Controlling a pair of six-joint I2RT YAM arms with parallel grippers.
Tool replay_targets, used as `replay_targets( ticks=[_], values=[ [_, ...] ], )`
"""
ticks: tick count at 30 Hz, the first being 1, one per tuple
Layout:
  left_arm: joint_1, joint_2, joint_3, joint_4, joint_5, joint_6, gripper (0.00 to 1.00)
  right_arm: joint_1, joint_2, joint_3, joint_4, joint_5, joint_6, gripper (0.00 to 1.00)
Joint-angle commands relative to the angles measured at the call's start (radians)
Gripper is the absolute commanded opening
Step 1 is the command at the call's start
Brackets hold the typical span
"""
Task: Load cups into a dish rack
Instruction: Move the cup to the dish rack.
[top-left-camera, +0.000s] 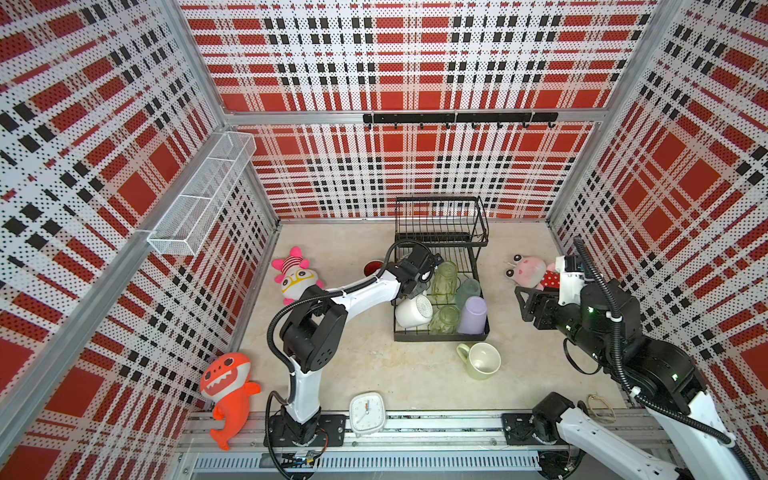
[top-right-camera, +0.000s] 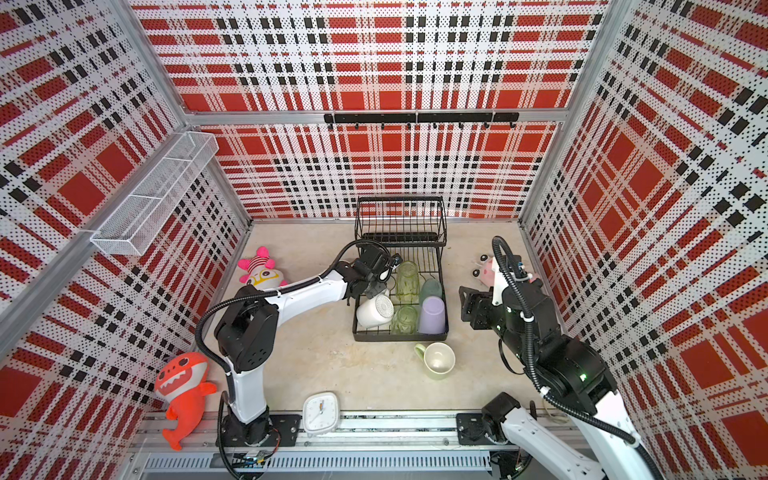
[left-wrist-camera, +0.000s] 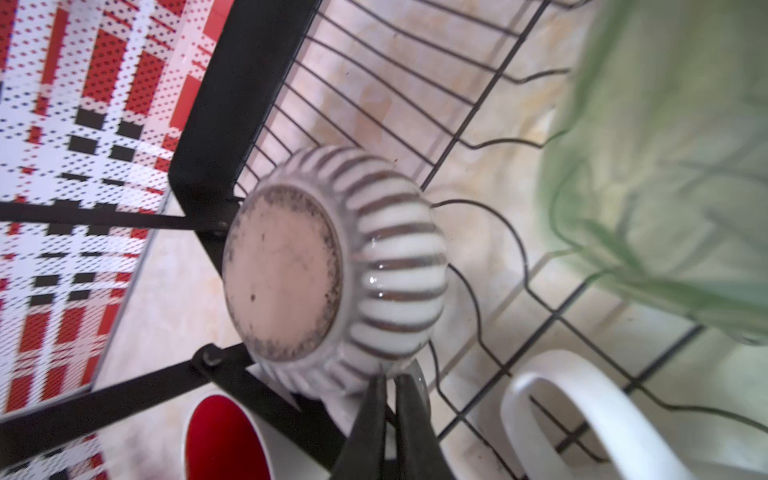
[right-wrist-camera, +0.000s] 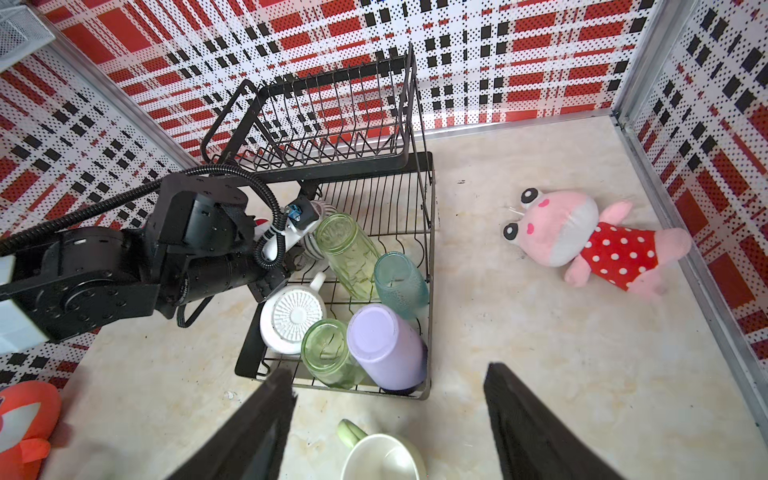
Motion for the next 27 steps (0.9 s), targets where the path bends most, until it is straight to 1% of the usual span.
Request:
replay_targets(
  ticks=[1, 6, 13, 17, 22, 25, 27],
  values=[
    [-0.011, 0.033, 0.020, 0.045, -0.138, 0.017, 0.12, -0.008, -0.006, 0.011, -0.017, 0.008, 0.002, 0.76],
    [-0.009, 0.042, 0.018, 0.124, -0.236, 0.028, 0.11, -0.008, -0.009, 0.009, -0.020, 0.000, 0.008, 0.76],
    [-0.006, 0.066, 0.020, 0.207, -0.278, 0.041, 0.11, -0.008, -0.011, -0.010, -0.011, -0.024, 0.020, 0.76],
    [-0.006, 0.065, 0.006, 0.244, -0.273, 0.048, 0.11, -0.009, -0.006, -0.024, -0.001, -0.038, 0.025, 0.75],
    [-0.027, -0.032, -0.061, 0.252, -0.160, 0.056, 0.13, -0.008, -0.002, -0.028, 0.006, -0.052, 0.027, 0.75],
    [-0.032, -0.102, -0.107, 0.237, -0.011, 0.083, 0.14, -0.009, -0.003, -0.030, 0.009, -0.054, 0.025, 0.75],
    [-0.031, -0.122, -0.117, 0.211, 0.055, 0.089, 0.14, -0.008, -0.004, -0.033, 0.012, -0.058, 0.025, 0.75]
  ],
)
